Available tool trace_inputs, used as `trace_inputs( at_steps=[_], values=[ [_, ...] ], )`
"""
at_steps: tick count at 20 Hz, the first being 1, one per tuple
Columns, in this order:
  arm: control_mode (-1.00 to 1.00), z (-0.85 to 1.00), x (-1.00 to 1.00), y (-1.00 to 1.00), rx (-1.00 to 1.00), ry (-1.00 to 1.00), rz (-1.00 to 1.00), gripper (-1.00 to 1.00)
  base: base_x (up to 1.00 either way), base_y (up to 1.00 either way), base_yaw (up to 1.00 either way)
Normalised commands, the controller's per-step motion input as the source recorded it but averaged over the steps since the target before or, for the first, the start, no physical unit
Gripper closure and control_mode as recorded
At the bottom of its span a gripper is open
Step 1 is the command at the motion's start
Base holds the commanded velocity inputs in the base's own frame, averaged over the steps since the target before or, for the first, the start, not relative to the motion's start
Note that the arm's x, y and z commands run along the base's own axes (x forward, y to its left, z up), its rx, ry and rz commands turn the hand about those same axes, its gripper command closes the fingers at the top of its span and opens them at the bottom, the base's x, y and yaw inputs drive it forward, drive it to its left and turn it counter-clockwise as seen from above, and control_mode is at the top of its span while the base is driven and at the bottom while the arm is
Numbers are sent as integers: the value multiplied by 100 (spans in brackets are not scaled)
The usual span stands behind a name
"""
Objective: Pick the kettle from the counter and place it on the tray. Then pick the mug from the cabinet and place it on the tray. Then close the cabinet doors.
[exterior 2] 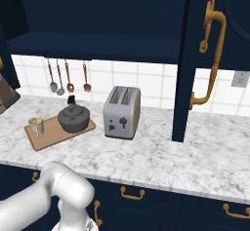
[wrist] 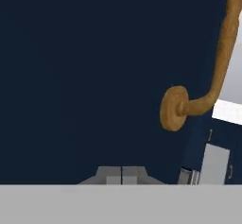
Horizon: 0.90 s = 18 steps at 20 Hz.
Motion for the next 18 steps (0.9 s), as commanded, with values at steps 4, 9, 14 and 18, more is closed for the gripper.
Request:
trace_inputs(
  at_steps=[4, 9, 14, 18],
  values=[
    [-100, 87, 79, -5, 20, 37, 7, 100, 0, 0, 0],
    [-100, 20, 98, 0, 6, 62, 23, 100, 0, 0, 0],
    [-100, -7, 100, 0, 1, 39, 35, 100, 0, 0, 0],
    [-100, -42, 97, -30, -6, 5, 46, 100, 0, 0, 0]
  ],
)
